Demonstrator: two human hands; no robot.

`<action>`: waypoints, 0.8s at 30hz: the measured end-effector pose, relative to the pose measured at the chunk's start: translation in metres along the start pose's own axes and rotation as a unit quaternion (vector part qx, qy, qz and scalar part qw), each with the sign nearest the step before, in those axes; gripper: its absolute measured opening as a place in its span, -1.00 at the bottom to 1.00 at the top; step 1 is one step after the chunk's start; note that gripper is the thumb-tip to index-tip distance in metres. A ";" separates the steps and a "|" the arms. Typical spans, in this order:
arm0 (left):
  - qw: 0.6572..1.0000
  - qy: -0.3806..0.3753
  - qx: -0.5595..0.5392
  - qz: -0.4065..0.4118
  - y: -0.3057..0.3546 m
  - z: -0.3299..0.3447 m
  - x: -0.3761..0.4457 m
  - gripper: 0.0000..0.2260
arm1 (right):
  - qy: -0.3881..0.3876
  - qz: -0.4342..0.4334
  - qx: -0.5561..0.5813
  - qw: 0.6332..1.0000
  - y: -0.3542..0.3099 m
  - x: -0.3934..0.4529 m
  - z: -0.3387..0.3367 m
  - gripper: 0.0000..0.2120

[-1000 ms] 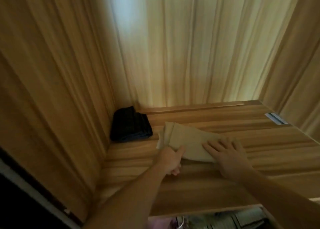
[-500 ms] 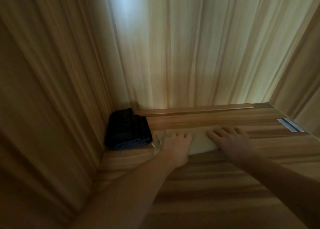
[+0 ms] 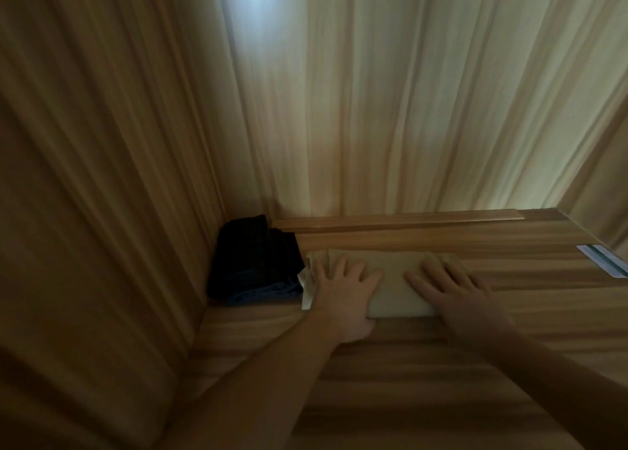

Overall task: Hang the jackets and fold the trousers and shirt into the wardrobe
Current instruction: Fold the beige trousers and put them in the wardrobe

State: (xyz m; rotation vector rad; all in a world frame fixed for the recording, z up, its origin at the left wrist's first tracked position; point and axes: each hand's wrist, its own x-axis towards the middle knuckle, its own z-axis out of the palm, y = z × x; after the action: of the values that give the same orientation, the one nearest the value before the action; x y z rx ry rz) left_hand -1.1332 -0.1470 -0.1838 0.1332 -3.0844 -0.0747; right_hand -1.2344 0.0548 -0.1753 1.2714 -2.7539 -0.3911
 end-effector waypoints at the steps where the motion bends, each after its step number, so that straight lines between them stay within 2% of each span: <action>1: 1.000 -0.006 -0.018 -0.009 -0.002 0.001 0.003 -0.26 | -0.004 0.010 0.007 1.000 -0.001 0.006 0.000 -0.31; 5: 0.999 0.006 -0.037 -0.029 -0.006 0.015 0.018 -0.20 | 0.008 0.041 0.005 0.999 -0.005 0.028 0.010 -0.41; 9: 0.998 0.021 -0.055 -0.023 -0.019 0.020 0.040 -0.19 | 0.015 0.041 -0.003 0.999 0.000 0.049 0.019 -0.41; 16: 0.994 0.010 -0.094 -0.053 -0.034 0.026 0.072 -0.22 | 0.017 0.047 0.109 0.993 0.009 0.087 0.021 -0.17; 24: 0.995 0.009 -0.077 -0.064 -0.043 0.028 0.094 -0.26 | 0.013 0.042 0.151 0.988 0.017 0.115 0.027 -0.18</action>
State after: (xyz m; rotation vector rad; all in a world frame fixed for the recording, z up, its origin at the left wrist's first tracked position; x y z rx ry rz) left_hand -1.2242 -0.1968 -0.2096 0.3212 -3.0343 -0.3132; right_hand -1.3266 -0.0164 -0.2005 1.1988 -2.9137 0.0519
